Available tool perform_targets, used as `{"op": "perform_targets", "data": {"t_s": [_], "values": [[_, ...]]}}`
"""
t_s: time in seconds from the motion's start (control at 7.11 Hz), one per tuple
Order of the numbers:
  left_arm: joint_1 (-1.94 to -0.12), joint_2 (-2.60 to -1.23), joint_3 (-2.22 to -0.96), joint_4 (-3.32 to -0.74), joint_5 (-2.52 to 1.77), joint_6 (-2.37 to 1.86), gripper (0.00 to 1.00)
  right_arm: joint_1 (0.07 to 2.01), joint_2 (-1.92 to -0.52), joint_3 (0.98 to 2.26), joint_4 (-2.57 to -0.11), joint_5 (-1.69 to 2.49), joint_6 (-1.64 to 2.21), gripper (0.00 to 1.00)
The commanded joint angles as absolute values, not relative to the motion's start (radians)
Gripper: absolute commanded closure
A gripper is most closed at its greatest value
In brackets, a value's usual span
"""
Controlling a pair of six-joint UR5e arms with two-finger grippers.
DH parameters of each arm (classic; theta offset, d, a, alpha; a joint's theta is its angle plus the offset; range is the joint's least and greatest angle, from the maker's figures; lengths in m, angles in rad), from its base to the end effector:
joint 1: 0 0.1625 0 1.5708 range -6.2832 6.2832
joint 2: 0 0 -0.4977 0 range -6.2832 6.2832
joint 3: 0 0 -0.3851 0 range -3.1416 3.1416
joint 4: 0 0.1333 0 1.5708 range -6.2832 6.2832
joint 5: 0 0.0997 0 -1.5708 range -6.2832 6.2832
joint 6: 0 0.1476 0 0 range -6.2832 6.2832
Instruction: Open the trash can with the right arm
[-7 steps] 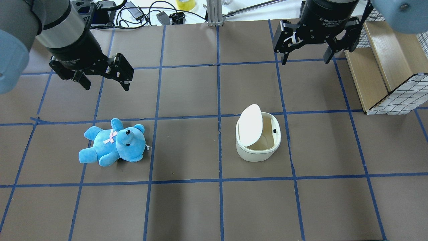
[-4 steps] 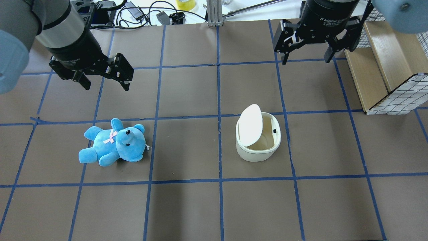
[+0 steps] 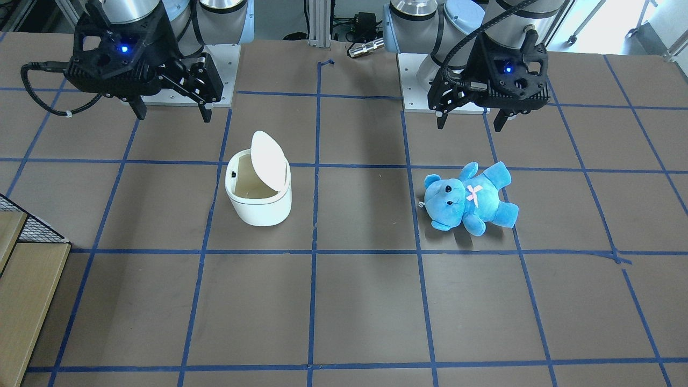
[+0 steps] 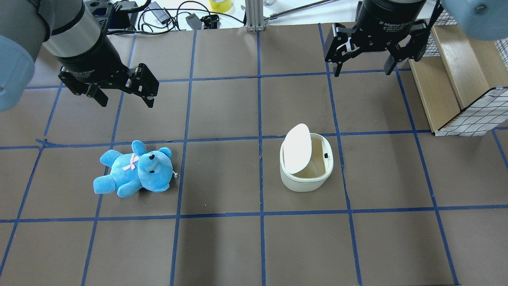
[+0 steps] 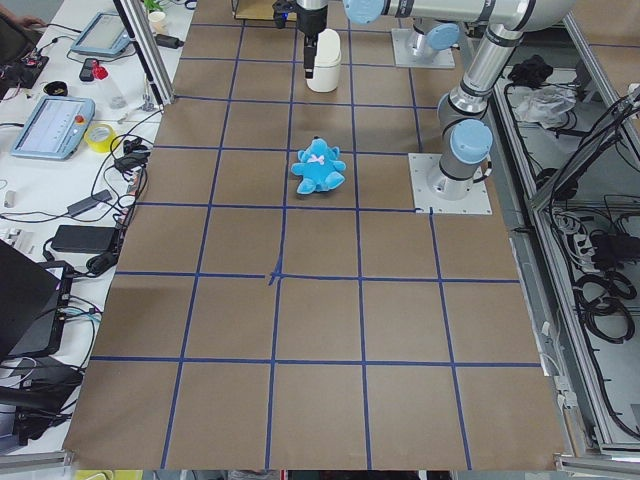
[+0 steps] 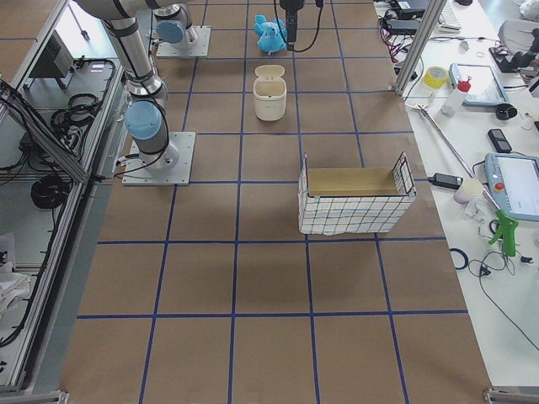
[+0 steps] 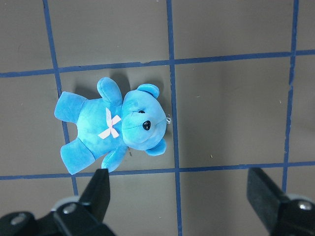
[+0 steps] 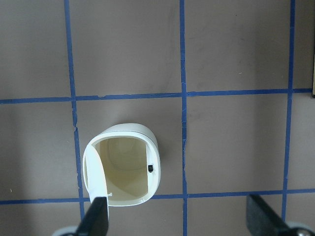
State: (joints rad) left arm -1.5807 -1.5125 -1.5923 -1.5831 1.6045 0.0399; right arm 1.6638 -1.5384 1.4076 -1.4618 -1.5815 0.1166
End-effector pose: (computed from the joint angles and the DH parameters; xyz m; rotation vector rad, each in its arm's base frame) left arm -0.1329 -0.4578 0.5285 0.0767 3.1064 -0.0373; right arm 0.1777 -0.4864 0.5648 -0.0372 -3.1328 0.0357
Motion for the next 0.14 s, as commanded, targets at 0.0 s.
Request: {"op": "perform_targets", "data": {"t_s": [0.0], "values": [[-1.58,-1.513,-1.592,-1.583,1.605,0.04,0.0,1.664,-1.537,1.408,-1.463,-1.582,0.117,0.0]]}}
